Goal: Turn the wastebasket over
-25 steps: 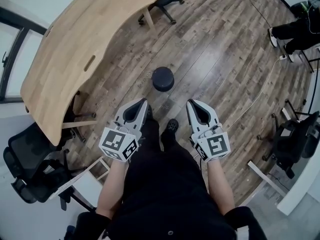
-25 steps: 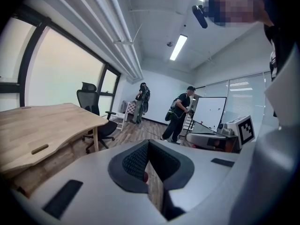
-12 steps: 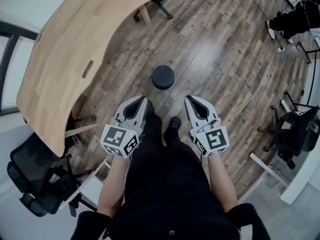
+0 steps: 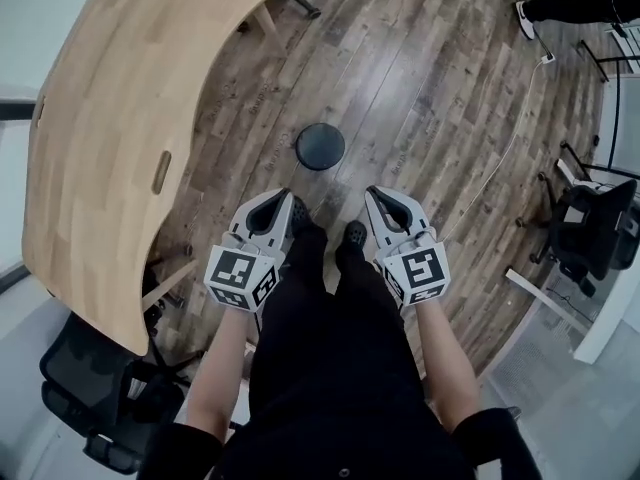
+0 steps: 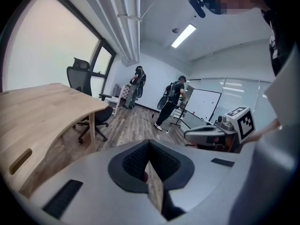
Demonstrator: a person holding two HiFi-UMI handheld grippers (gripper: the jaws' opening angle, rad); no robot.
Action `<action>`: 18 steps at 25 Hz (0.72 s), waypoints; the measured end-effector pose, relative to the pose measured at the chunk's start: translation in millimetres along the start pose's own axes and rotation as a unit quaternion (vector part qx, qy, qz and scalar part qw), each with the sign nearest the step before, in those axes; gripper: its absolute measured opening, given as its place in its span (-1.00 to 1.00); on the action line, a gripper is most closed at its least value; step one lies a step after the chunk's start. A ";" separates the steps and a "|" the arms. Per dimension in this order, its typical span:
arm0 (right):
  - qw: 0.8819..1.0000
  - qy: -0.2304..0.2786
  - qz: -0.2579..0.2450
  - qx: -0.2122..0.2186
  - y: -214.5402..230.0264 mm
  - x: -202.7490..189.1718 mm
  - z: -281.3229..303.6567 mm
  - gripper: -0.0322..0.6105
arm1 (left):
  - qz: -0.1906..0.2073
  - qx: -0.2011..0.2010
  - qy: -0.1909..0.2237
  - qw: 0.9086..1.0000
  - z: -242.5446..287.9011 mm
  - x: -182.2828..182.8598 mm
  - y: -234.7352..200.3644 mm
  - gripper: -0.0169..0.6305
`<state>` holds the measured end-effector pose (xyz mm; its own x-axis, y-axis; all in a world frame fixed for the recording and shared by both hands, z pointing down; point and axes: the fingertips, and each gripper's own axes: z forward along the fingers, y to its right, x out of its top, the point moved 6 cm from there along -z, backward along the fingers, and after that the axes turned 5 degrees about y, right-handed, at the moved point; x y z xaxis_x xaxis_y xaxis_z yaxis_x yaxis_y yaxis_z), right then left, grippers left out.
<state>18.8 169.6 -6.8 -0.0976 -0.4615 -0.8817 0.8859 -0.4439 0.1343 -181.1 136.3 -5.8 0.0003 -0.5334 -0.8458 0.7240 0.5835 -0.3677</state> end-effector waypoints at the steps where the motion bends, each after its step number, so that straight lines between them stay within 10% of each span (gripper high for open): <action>1: 1.000 -0.003 0.002 -0.003 0.4 -2.3 5.0 -0.79 | 0.000 -0.005 -0.005 1.000 5.3 -2.8 -5.9 -0.90; 18: 0.998 -0.046 0.003 0.040 65.3 -73.0 81.9 -0.79 | 0.004 0.027 -0.059 0.998 94.2 -76.4 -41.9 -0.90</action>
<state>46.6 111.4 103.4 -0.1370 -0.5313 -0.8360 0.8477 -0.4996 0.1786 -146.4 94.9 110.7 0.0844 -0.5994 -0.7960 0.7604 0.5550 -0.3373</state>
